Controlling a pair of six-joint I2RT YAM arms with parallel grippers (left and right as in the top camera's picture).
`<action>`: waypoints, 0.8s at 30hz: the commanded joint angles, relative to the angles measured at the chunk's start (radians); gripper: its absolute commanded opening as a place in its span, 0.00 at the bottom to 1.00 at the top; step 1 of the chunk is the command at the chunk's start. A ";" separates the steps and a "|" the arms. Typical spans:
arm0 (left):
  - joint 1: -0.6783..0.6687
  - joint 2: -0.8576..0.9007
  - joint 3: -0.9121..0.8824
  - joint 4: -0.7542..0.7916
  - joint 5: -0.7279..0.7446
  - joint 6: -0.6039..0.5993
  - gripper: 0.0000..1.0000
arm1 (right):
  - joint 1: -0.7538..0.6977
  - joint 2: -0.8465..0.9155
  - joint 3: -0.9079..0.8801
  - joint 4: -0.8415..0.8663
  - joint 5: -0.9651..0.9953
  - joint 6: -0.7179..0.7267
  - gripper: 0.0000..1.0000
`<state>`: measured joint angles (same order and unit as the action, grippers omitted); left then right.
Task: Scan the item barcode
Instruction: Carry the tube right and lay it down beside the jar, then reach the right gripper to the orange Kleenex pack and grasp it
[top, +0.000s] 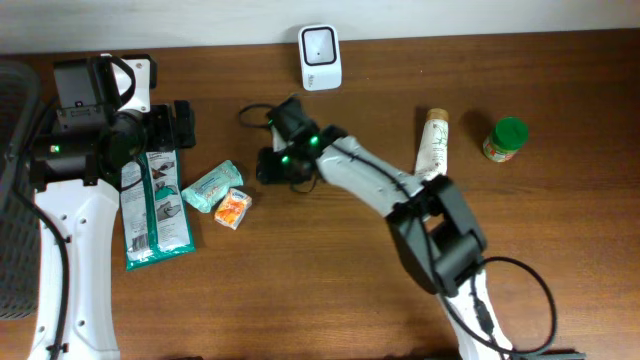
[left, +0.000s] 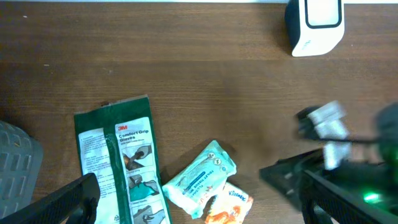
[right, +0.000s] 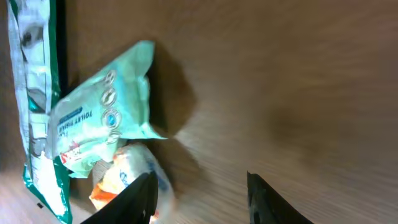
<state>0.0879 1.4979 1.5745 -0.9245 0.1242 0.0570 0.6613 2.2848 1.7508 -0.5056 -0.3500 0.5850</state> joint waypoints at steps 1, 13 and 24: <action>0.000 0.002 0.013 0.002 0.011 0.009 0.99 | 0.043 0.035 0.010 0.043 -0.006 0.026 0.44; 0.000 0.002 0.013 0.002 0.011 0.009 0.99 | 0.074 0.063 0.010 0.068 -0.085 0.014 0.41; 0.000 0.002 0.013 0.002 0.011 0.009 0.99 | 0.086 0.070 -0.002 0.048 -0.140 -0.056 0.29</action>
<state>0.0879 1.4979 1.5749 -0.9241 0.1242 0.0566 0.7307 2.3333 1.7504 -0.4557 -0.4770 0.5652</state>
